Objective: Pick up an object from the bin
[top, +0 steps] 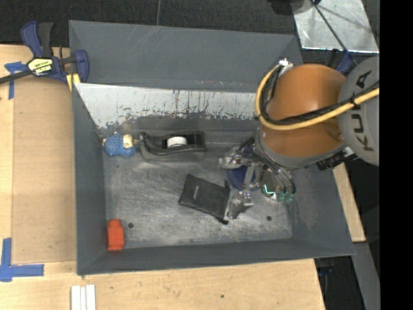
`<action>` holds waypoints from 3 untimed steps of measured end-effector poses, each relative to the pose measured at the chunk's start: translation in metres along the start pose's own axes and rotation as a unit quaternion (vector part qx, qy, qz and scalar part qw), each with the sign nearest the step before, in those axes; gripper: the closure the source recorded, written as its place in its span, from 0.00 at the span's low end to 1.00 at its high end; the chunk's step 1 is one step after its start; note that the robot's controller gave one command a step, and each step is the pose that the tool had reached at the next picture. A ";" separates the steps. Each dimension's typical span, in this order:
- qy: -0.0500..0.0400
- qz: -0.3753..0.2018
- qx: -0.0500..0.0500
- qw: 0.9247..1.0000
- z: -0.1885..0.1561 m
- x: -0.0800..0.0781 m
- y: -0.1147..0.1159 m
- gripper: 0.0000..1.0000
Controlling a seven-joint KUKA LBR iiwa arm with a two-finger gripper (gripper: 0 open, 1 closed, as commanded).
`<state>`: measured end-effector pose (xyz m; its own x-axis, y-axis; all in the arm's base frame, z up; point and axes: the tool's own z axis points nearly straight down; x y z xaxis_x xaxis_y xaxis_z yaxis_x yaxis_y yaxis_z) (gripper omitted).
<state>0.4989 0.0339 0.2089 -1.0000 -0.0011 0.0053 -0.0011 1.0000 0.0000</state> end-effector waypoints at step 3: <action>-0.008 -0.230 0.001 0.973 0.135 -0.005 -0.030 0.00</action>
Offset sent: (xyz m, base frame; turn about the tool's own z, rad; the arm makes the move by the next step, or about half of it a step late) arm 0.0006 -0.0299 -0.1389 -0.4670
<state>0.5030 0.0041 0.0738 -0.8940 -0.4480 -0.0097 -0.4480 0.8940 -0.0037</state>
